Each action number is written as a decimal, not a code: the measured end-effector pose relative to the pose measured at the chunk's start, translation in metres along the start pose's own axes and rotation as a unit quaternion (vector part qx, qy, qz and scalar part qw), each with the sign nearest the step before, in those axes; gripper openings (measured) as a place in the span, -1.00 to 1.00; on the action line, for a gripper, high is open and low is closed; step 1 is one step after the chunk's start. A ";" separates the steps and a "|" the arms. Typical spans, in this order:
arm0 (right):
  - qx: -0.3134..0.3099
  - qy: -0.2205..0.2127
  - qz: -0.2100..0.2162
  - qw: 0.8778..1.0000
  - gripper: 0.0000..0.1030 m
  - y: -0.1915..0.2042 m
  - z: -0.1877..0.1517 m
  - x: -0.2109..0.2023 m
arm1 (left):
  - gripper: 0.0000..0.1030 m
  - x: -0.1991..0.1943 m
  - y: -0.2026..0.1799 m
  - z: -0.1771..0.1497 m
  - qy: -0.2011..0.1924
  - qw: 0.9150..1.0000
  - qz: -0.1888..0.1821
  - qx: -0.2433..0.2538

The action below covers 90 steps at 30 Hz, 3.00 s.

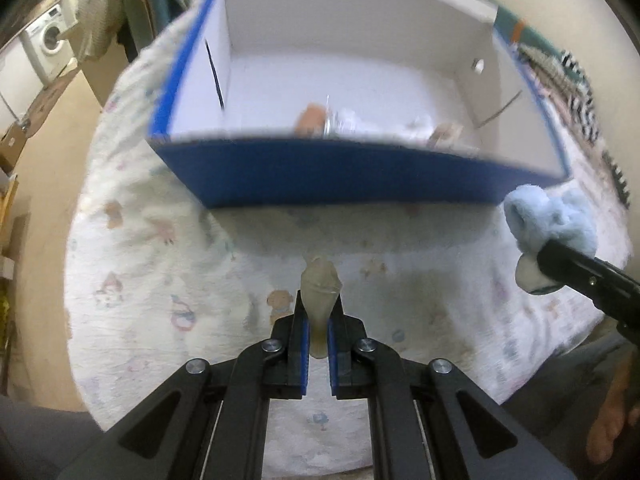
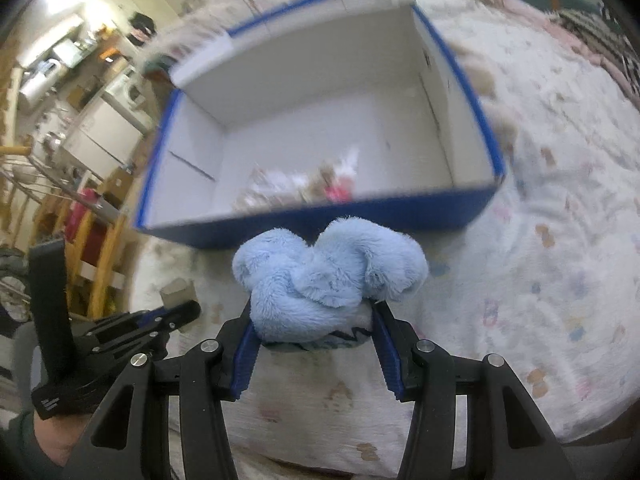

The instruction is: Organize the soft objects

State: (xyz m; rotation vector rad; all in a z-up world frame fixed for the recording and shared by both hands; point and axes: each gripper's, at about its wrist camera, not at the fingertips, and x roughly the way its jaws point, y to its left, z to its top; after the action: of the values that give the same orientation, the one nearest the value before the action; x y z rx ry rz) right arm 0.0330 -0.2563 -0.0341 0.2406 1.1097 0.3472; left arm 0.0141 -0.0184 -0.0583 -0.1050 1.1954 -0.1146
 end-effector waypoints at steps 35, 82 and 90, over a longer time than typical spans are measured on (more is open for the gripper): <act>0.006 0.064 0.032 0.997 0.09 -0.001 0.101 0.098 | -0.84 0.054 -0.020 0.128 -0.012 0.997 -0.053 0.048; -0.017 -0.078 -0.056 0.995 1.00 0.007 0.064 0.017 | 0.63 -0.031 0.020 0.072 -0.104 0.993 0.061 -0.004; -0.026 -0.131 -0.068 0.989 1.00 0.018 0.035 -0.013 | 0.77 -0.076 0.018 0.042 -0.188 0.979 0.084 0.011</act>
State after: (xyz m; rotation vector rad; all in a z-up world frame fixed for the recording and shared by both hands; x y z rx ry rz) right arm 0.0565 -0.2451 -0.0020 0.1587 0.8526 0.2148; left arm 0.0265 0.0111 0.0245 -0.0048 0.8205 0.0404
